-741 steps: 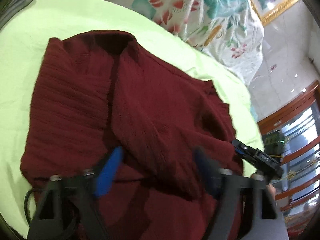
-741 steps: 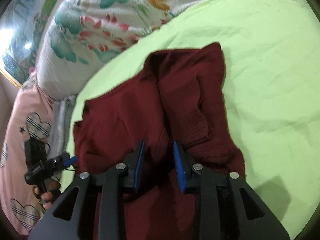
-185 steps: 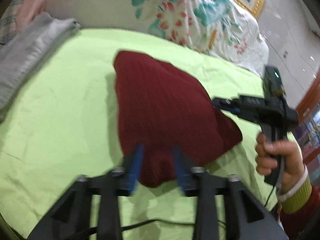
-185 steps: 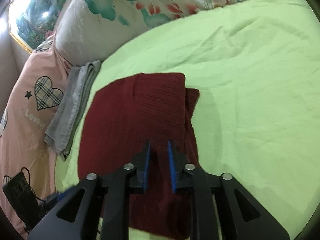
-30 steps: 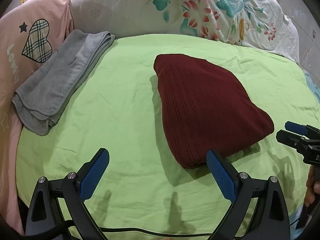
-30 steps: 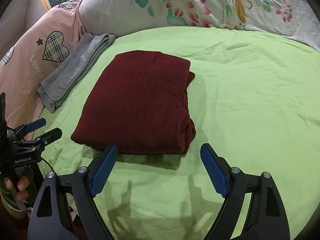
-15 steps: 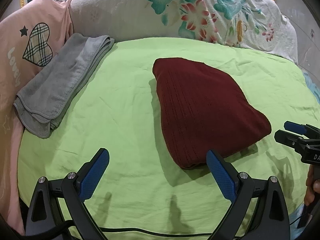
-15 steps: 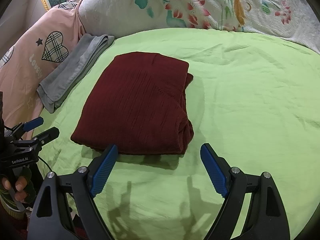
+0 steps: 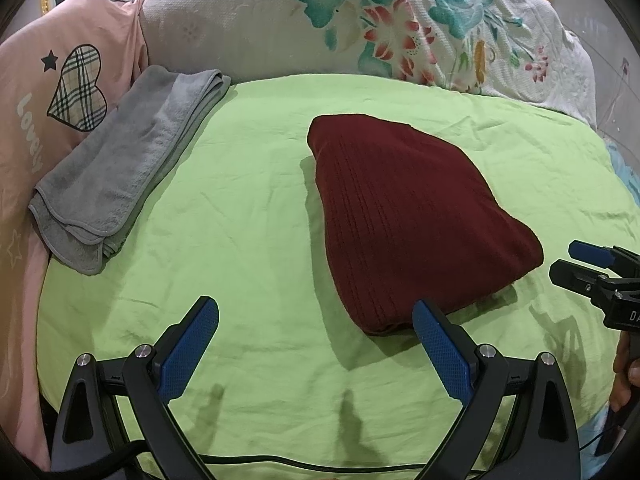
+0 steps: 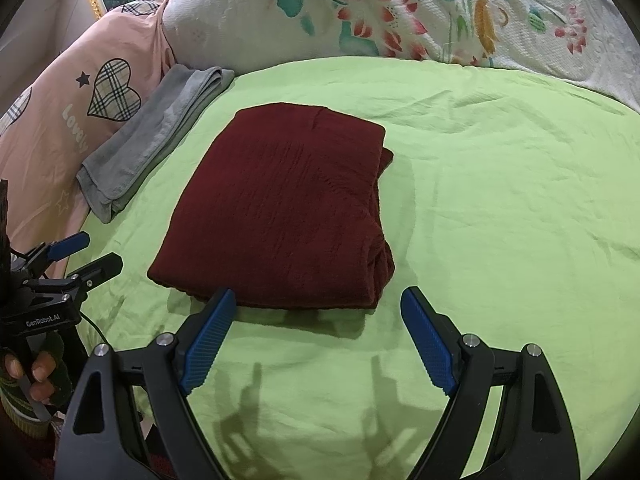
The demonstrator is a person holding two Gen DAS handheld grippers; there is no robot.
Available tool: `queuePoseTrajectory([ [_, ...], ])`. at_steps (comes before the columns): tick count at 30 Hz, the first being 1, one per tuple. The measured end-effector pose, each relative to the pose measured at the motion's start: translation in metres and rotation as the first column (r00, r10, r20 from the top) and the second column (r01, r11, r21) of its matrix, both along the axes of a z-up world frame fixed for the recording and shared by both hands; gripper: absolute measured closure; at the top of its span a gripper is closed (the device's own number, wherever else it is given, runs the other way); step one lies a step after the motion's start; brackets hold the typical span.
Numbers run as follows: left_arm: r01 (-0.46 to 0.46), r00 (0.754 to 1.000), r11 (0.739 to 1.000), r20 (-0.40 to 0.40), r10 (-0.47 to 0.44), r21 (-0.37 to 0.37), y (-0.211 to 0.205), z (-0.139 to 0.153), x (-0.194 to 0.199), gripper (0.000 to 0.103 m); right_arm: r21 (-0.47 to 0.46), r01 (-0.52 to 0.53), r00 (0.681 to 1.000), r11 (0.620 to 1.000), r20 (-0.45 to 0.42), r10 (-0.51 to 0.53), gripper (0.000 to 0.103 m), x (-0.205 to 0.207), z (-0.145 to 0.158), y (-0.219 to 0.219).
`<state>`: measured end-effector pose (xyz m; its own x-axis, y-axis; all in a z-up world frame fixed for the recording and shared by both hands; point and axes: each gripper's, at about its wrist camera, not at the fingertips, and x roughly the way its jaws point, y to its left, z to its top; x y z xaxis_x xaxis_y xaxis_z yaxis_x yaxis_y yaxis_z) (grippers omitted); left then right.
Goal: Fold large clothes
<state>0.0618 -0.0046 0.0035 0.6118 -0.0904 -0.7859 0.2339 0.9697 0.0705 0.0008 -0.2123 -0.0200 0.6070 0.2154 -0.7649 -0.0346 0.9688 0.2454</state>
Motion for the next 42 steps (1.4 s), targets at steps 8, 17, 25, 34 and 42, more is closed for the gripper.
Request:
queuePoseTrajectory([
  [8, 0.003, 1.000, 1.000, 0.001, -0.003, 0.002, 0.001, 0.001, -0.002, 0.005, -0.001, -0.001, 1.000, 1.000, 0.001, 0.001, 0.018, -0.002, 0.000, 0.005],
  [17, 0.005, 1.000, 1.000, 0.000, -0.005, 0.003, 0.000, 0.001, -0.003, 0.005, -0.003, -0.011, 1.000, 1.000, 0.000, 0.011, 0.018, -0.002, 0.001, 0.008],
  [25, 0.011, 1.000, 1.000, -0.001, -0.011, 0.003, -0.001, 0.001, -0.002, 0.005, -0.002, -0.019, 1.000, 1.000, -0.001, 0.019, 0.018, 0.000, 0.001, 0.010],
  [34, 0.012, 1.000, 1.000, 0.000, -0.012, 0.004, -0.001, 0.002, -0.001, 0.005, -0.002, -0.017, 1.000, 1.000, -0.002, 0.017, 0.018, 0.000, 0.001, 0.011],
  [42, 0.013, 1.000, 1.000, -0.009, -0.013, 0.005, -0.003, 0.001, 0.005, 0.005, -0.003, -0.019, 1.000, 1.000, -0.004, 0.019, 0.018, 0.002, 0.002, 0.011],
])
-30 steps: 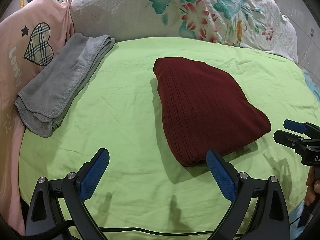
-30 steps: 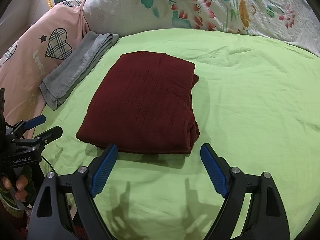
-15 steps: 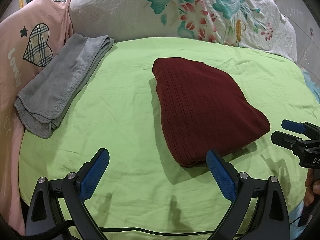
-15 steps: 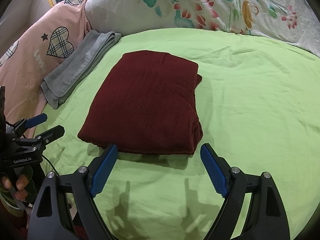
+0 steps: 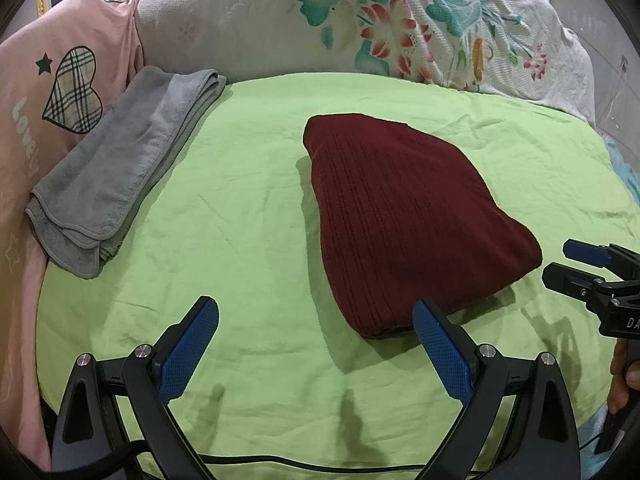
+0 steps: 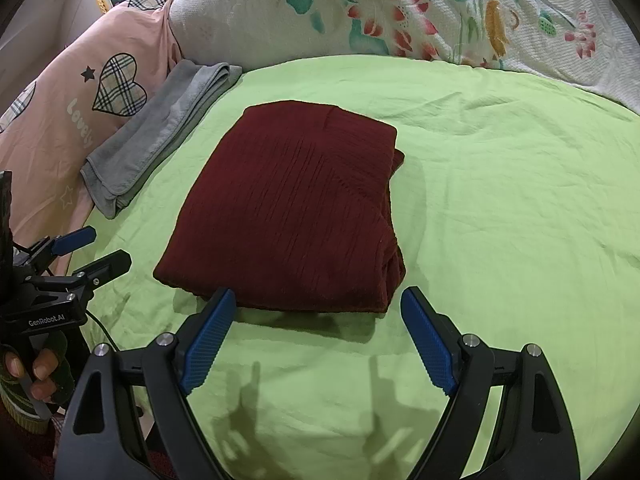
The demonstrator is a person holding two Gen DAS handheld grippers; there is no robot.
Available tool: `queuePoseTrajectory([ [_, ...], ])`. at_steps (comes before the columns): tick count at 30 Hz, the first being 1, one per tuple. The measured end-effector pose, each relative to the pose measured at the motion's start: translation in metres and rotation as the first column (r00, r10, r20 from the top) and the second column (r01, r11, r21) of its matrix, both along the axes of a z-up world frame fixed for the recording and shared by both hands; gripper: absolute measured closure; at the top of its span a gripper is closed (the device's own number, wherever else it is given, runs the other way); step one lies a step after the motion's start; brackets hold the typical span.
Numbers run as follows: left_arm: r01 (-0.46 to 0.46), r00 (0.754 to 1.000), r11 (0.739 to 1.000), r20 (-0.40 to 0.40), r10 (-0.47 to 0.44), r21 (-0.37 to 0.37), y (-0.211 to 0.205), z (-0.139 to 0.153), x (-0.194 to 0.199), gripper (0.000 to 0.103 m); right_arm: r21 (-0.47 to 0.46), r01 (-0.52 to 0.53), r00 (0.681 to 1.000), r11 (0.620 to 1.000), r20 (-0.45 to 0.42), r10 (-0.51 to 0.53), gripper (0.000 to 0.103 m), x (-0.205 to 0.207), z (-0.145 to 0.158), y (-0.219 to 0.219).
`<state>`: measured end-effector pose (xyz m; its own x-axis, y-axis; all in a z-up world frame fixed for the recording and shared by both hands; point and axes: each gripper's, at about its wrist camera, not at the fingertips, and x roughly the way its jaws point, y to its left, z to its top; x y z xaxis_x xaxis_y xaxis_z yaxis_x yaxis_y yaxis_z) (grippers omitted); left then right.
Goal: Fold large clothes
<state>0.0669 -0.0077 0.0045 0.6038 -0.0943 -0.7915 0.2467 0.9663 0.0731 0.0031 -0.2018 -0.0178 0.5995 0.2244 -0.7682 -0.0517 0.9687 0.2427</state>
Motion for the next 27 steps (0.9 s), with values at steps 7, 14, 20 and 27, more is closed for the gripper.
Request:
queuePoseTrajectory([
  [7, 0.001, 1.000, 1.000, -0.002, -0.001, 0.000, -0.001, 0.000, 0.002, 0.005, 0.004, -0.002, 1.000, 1.000, 0.002, 0.002, 0.018, 0.004, 0.001, -0.001],
  [14, 0.007, 1.000, 1.000, -0.009, -0.007, 0.010, -0.005, -0.002, 0.009, 0.005, 0.006, -0.007, 1.000, 1.000, 0.001, 0.007, 0.018, 0.007, 0.000, -0.003],
  [20, 0.006, 1.000, 1.000, -0.005, -0.006, 0.007, -0.005, -0.002, 0.008, 0.005, 0.005, -0.005, 1.000, 1.000, 0.001, 0.005, 0.018, 0.007, 0.000, -0.002],
  [27, 0.007, 1.000, 1.000, -0.006, -0.007, 0.010, -0.006, -0.002, 0.009, 0.005, 0.004, -0.008, 1.000, 1.000, 0.002, 0.008, 0.018, 0.009, 0.002, -0.001],
])
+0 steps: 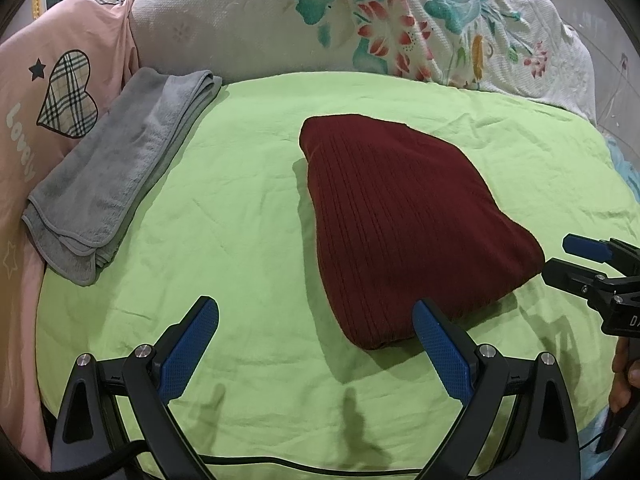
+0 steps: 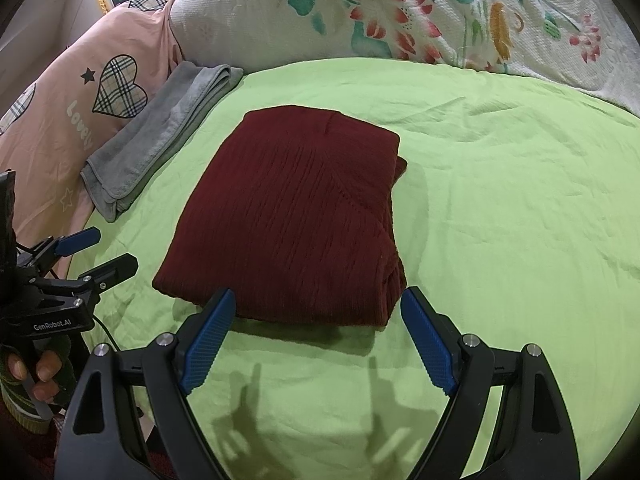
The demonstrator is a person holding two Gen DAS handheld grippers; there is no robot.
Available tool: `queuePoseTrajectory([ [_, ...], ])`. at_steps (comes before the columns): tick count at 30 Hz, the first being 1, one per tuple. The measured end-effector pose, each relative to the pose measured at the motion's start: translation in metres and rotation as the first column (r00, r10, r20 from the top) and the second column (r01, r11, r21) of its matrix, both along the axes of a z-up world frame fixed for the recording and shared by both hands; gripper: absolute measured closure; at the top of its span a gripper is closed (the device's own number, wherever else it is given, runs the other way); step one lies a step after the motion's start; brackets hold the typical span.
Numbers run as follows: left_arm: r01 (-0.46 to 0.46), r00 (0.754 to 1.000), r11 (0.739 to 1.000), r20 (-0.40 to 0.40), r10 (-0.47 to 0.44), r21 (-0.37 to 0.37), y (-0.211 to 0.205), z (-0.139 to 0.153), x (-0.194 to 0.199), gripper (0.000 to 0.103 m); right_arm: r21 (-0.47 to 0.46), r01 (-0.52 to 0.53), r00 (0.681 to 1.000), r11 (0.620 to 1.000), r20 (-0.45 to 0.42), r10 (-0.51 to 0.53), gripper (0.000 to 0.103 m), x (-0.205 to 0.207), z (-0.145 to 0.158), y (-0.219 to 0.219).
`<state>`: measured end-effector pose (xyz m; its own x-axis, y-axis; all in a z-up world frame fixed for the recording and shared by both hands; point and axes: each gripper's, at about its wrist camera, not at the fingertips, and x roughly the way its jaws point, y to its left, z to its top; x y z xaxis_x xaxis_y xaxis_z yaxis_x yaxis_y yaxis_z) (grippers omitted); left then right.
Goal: Fold large clothes
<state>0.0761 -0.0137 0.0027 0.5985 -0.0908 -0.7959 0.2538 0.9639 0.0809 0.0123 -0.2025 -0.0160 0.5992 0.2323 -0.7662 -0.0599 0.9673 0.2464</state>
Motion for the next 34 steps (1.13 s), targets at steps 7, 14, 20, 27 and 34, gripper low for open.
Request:
queuePoseTrajectory([
  [7, 0.005, 1.000, 1.000, -0.006, -0.005, 0.010, -0.004, -0.001, 0.006, 0.005, -0.004, -0.012, 1.000, 1.000, 0.004, 0.012, 0.018, 0.013, 0.005, -0.005],
  [14, 0.005, 1.000, 1.000, 0.014, -0.005, 0.029, -0.007, 0.001, 0.009, 0.005, -0.006, -0.020, 1.000, 1.000, 0.003, 0.020, 0.018, 0.019, 0.006, -0.005],
  [20, 0.001, 1.000, 0.999, 0.019, -0.002, 0.034, -0.009, 0.002, 0.010, 0.005, -0.007, -0.028, 1.000, 1.000, 0.004, 0.028, 0.018, 0.022, 0.005, -0.006],
  [27, -0.003, 1.000, 0.999, 0.024, 0.002, 0.038, -0.006, 0.004, 0.014, 0.005, -0.006, -0.028, 1.000, 1.000, 0.003, 0.028, 0.018, 0.022, 0.005, -0.006],
  [34, -0.006, 1.000, 0.999, 0.027, 0.005, 0.042, -0.005, 0.007, 0.013, 0.005, -0.006, -0.029, 1.000, 1.000, 0.003, 0.029, 0.018, 0.023, 0.005, -0.007],
])
